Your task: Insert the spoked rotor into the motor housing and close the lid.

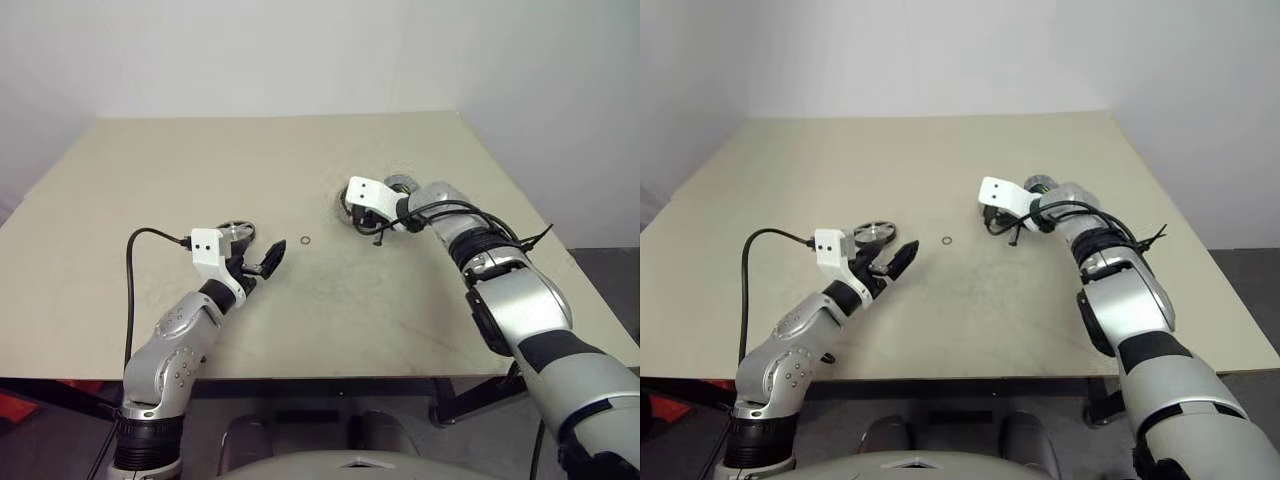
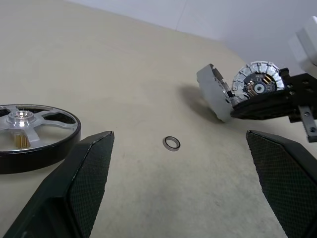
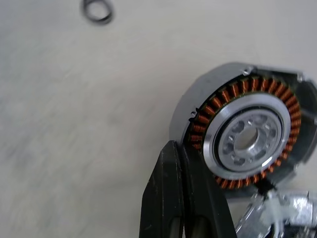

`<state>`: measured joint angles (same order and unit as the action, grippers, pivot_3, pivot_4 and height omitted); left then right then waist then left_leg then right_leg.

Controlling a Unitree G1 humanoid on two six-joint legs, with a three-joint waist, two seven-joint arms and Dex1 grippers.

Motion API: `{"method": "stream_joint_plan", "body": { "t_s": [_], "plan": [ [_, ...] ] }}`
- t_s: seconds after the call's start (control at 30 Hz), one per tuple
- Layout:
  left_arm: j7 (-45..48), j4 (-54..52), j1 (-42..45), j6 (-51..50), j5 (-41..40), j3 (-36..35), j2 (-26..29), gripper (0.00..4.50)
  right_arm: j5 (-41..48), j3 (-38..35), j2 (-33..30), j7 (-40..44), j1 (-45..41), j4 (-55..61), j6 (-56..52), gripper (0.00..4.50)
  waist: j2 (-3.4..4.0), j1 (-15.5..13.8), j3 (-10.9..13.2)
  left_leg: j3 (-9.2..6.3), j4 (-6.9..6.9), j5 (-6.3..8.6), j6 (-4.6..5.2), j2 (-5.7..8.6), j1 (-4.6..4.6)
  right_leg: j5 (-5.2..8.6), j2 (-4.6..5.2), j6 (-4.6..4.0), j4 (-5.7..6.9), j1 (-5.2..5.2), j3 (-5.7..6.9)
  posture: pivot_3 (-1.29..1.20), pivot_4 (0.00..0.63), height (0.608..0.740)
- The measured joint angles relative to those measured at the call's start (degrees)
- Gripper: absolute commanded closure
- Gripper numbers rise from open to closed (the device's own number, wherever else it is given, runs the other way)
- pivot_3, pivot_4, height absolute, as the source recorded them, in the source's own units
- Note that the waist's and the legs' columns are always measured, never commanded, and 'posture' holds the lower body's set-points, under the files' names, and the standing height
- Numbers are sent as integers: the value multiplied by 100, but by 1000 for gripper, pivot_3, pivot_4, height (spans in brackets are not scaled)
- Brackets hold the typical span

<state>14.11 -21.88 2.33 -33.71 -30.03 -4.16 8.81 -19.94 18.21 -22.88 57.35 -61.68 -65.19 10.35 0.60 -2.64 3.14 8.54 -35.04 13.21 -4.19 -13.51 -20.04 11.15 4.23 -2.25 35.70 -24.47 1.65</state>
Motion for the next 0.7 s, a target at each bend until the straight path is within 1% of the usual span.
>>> {"method": "stream_joint_plan", "body": {
  "t_s": [0.07, 0.2, 0.3, 0.43, 0.57, 0.7],
  "plan": [
    [2, 1, -41, 7, 0, -1, -1, 0, 37, 4, -210, 311, 240, 459, -17, 4464, -1, -12, 0, 0, -2, 0, 2, 0, -2, 0, 0, 0, 0, 0, 0, 0, 0, 740],
    [2, 4, -57, 14, 1, -4, -2, 0, 145, 3, -474, 678, 660, 1274, -222, 4464, -2, -3, 0, 0, -3, -1, 4, -1, 1, 0, -1, 0, 2, 0, -1, 0, 0, 740],
    [4, 5, -57, 16, 1, 4, -14, 0, 229, 2, -543, 813, 986, 1920, -488, 4464, -3, 9, 0, 0, -3, -1, 3, -2, 3, 0, -2, 0, 3, 0, -2, 0, 0, 740],
    [11, 7, -57, 17, 1, 31, -25, 0, 279, 6, -613, 912, 1192, 2463, -735, 4464, -3, 8, 0, 1, -4, -1, 3, -1, 3, 0, -2, 0, 3, 0, -2, 0, 0, 740],
    [11, 7, -57, 17, 1, 34, -27, 0, 295, 7, -619, 870, 1201, 2551, -815, 4464, -3, 7, 0, 1, -4, -1, 3, -1, 2, 0, -2, 0, 2, 0, -2, 0, 0, 740],
    [13, 11, -52, 17, 1, 42, -28, 0, 284, 58, -449, 670, 1033, 2298, -816, 4464, -4, 10, 0, 1, -5, -2, 2, -1, 3, 0, -2, 0, 4, 0, -2, 0, 0, 740]
  ]
}}
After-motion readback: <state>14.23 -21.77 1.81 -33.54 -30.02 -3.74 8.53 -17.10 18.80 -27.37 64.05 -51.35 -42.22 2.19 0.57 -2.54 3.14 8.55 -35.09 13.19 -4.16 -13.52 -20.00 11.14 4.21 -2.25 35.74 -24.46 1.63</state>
